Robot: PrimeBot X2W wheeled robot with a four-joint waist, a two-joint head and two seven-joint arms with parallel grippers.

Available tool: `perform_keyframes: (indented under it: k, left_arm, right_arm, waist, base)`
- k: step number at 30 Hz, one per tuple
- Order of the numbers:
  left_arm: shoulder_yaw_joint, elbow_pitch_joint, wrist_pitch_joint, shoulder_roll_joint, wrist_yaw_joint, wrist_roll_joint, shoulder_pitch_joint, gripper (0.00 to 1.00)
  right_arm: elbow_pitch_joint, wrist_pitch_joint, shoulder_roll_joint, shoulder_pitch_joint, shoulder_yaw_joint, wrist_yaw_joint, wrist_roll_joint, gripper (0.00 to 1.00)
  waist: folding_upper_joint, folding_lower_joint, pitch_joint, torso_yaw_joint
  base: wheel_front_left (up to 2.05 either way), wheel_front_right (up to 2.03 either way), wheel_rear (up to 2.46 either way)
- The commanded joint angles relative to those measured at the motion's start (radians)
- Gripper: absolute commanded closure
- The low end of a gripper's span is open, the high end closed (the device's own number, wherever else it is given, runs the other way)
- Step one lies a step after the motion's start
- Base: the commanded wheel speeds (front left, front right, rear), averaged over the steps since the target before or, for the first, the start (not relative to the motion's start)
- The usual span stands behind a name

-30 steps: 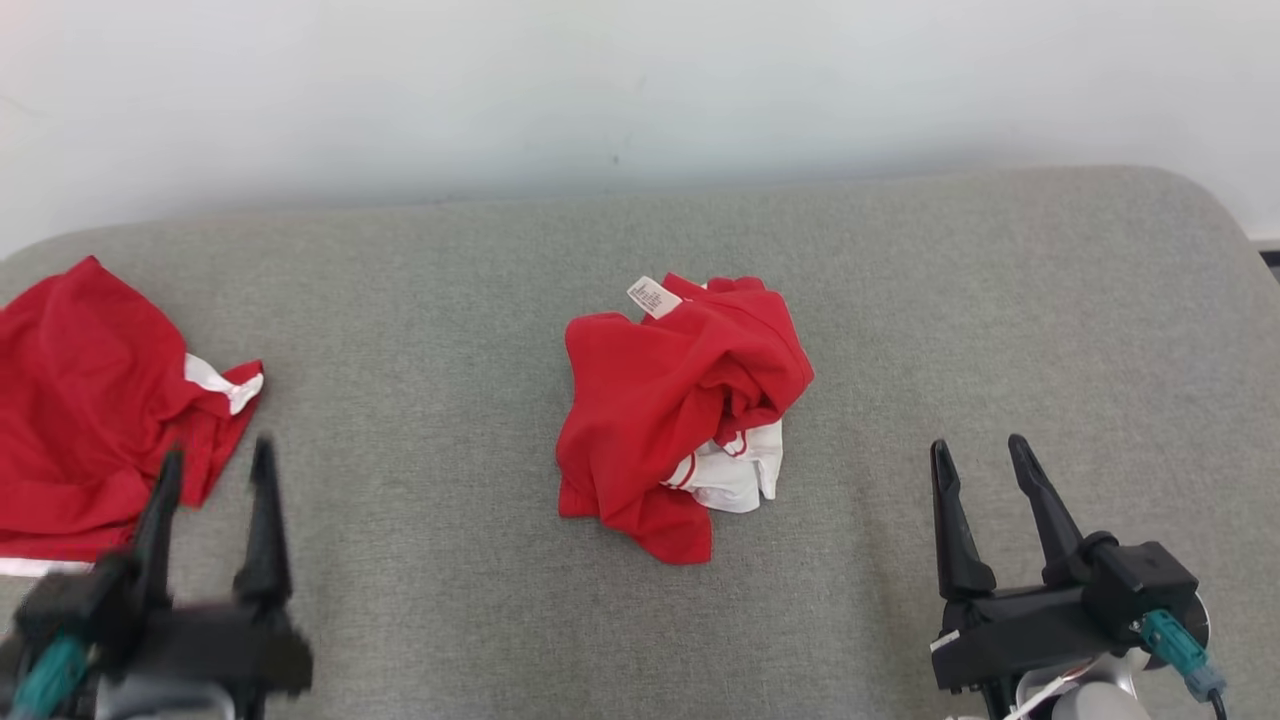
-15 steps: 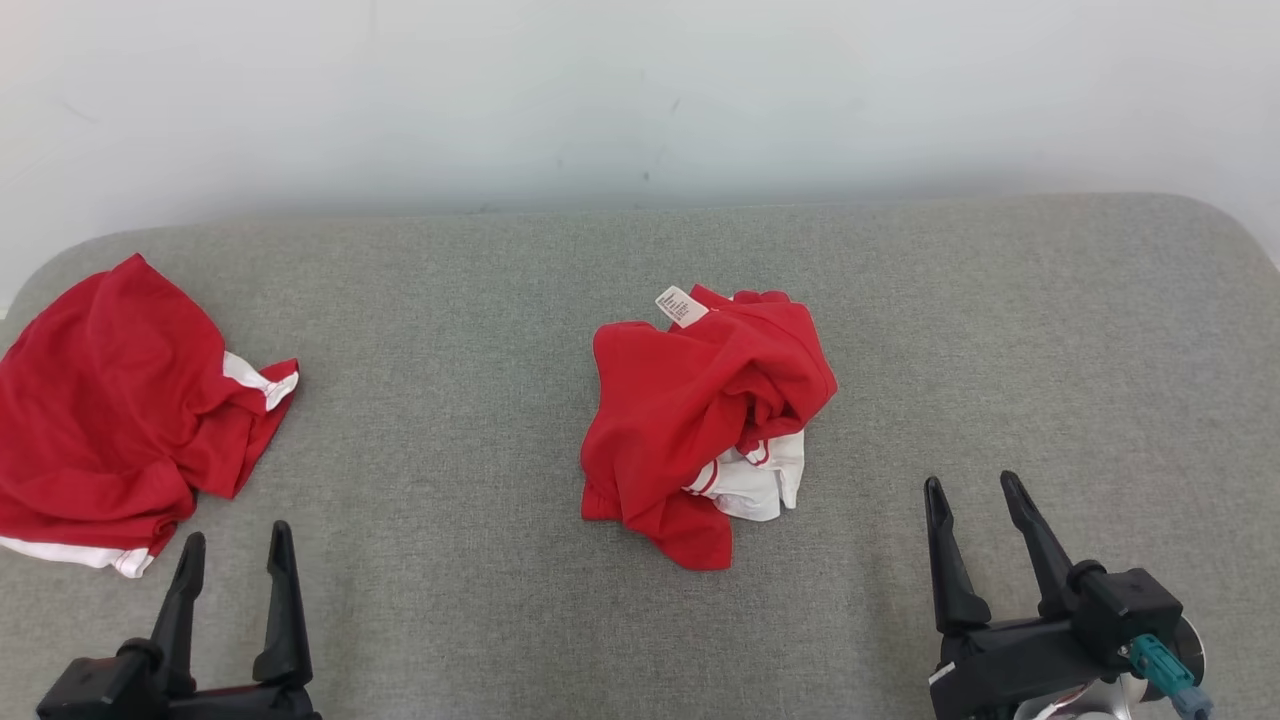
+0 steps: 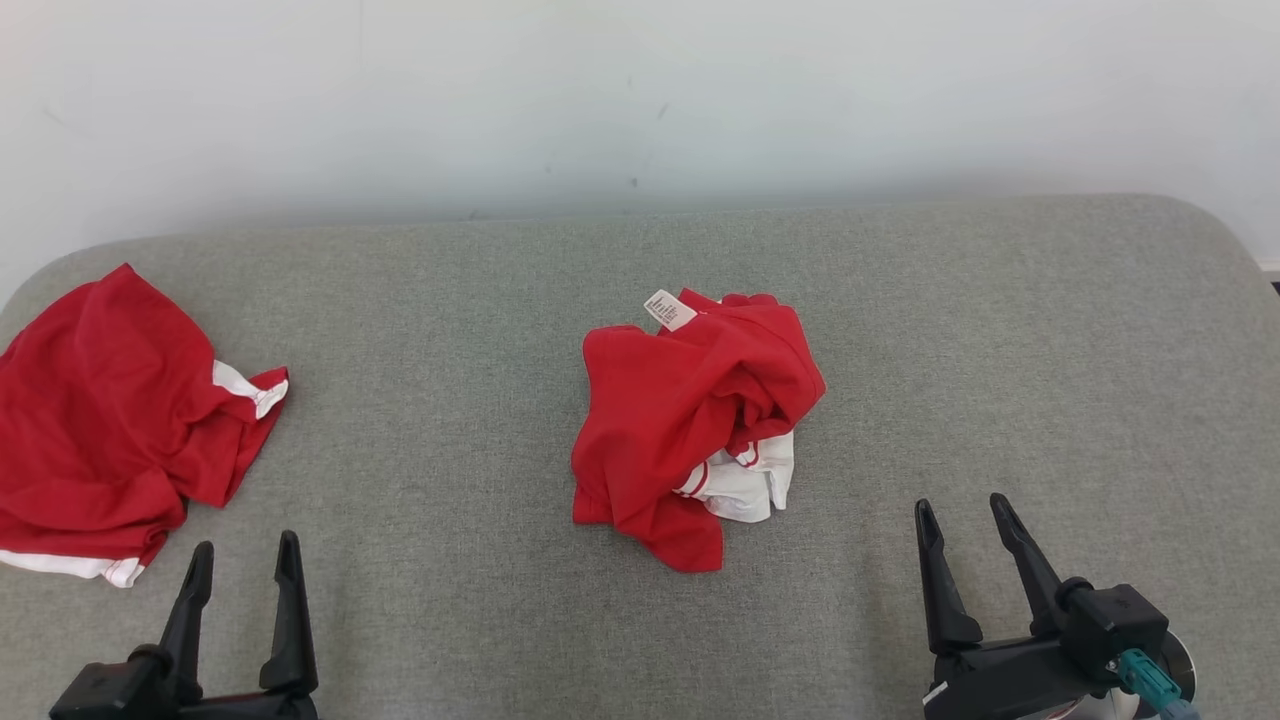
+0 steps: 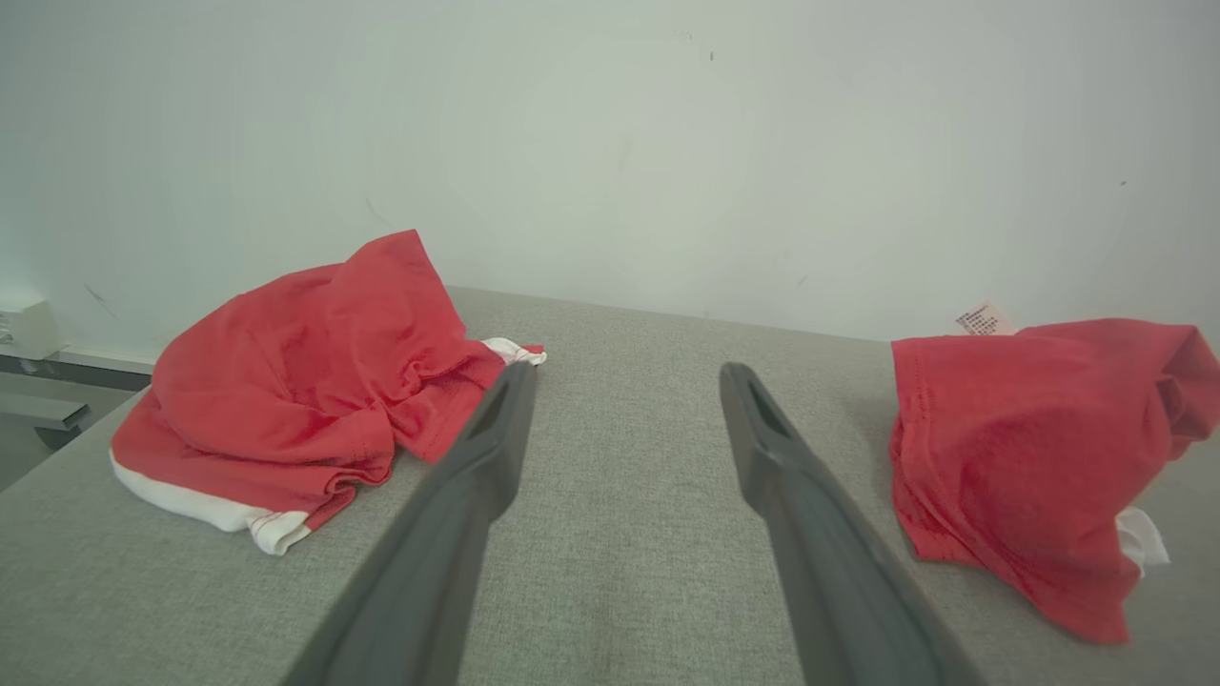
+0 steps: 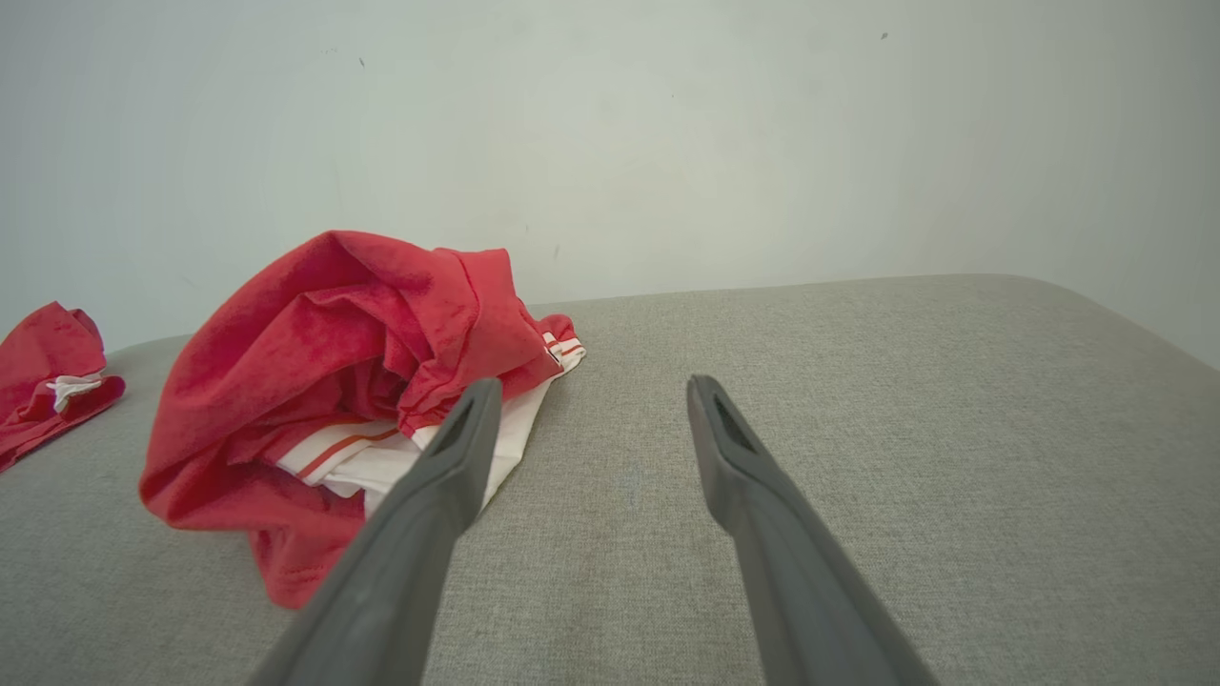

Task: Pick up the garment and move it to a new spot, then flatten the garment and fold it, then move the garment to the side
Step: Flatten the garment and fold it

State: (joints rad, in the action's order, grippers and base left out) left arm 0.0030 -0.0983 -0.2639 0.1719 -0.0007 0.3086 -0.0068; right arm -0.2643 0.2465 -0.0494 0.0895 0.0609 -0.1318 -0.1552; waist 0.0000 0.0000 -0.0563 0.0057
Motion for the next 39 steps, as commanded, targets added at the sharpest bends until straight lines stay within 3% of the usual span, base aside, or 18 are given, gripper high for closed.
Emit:
perform_keyframes:
  k: [1,23,35,39]
  left_arm:
    - [0.007,-0.003,-0.001,-0.004,-0.005,-0.006,0.001,0.00]
    - [0.039,-0.023,-0.001,-0.049,-0.049,-0.055,-0.026,0.00]
    - [0.018,-0.049,-0.001,-0.076,-0.070,-0.077,-0.068,0.00]
    - [0.014,-0.059,-0.001,-0.084,-0.078,-0.081,-0.089,0.00]
  right_arm:
    - [-0.001,0.000,-0.002,-0.008,0.002,0.002,0.002,0.00]
    - [-0.036,-0.017,-0.002,0.056,0.009,0.002,0.011,0.00]
    - [-0.218,-0.095,-0.029,0.231,0.024,0.002,0.063,0.00]
    - [-0.331,-0.101,-0.047,0.293,0.042,0.002,0.065,0.00]
  waist:
    - [0.0000,0.0000,0.000,0.000]
    - [0.0000,0.0000,-0.021,0.035]
    - [0.0000,0.0000,-0.084,0.122]
    - [0.0000,0.0000,-0.109,0.151]
  base:
    - [0.00,0.00,0.00]
    - [0.00,0.00,0.00]
    - [0.00,0.00,0.00]
    - [0.00,0.00,0.00]
